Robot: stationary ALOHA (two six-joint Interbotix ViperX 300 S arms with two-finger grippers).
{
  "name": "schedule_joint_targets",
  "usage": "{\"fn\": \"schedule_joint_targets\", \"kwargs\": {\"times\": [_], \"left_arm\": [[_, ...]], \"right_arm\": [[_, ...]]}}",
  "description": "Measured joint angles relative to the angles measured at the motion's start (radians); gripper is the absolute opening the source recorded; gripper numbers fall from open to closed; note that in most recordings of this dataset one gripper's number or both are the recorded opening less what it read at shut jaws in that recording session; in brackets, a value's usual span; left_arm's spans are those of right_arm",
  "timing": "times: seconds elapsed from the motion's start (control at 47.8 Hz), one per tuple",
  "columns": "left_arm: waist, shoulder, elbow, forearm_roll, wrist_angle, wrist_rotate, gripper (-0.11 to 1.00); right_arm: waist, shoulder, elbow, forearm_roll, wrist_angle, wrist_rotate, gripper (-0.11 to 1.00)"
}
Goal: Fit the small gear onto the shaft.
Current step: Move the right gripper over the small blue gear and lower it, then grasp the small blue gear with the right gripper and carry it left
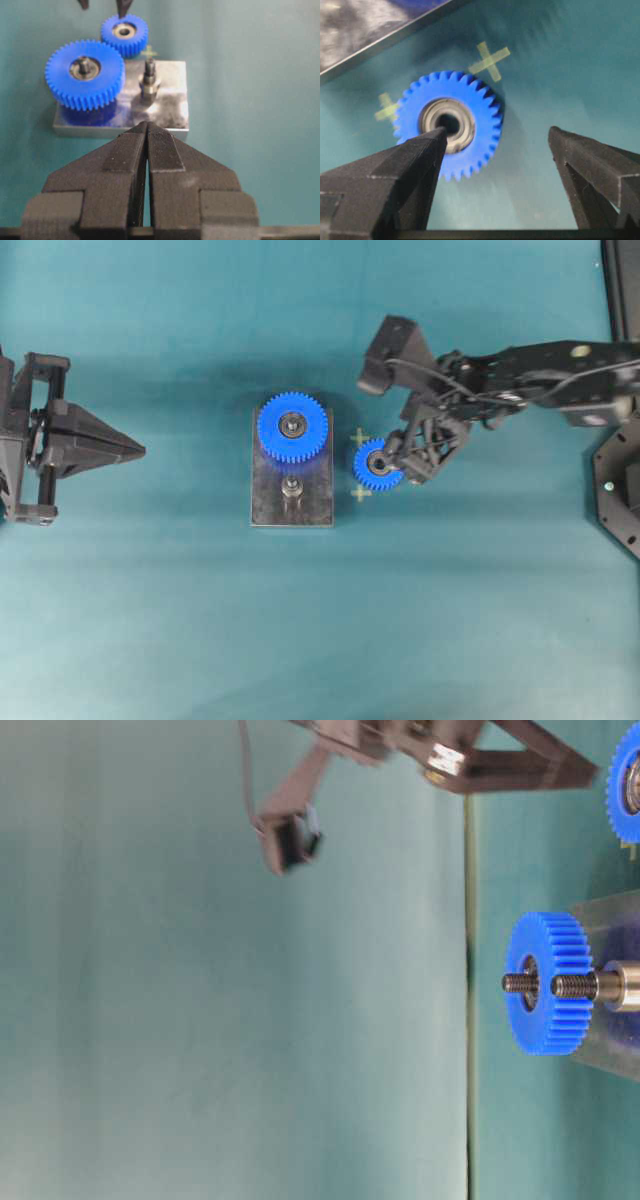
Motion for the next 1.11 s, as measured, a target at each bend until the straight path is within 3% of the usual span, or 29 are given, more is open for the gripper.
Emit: {"fn": "schedule_joint_targets", "kwargs": {"times": [0.419,0.88,0.963,1.11], "left_arm": [[0.000,0.002,0.000,0.000,0.011,0.002,0.00],[0.000,0.003,0.002,0.000,0.018,0.002,0.00],[0.000,0.002,0.002,0.000,0.026,0.002,0.00],[0.000,0.003,0.000,0.000,0.072,0.002,0.00]], "right_arm": [[0.000,0.089,-0.089,-0.043,0.152,0.000,0.88],[0.003,0.130,-0.121,-0.046,0.163,0.000,0.84],[0.003,0.132,-0.123,-0.044,0.163,0.000,0.76],[0.012,0.132,-0.127,-0.043,0.164,0.000,0.43]]}}
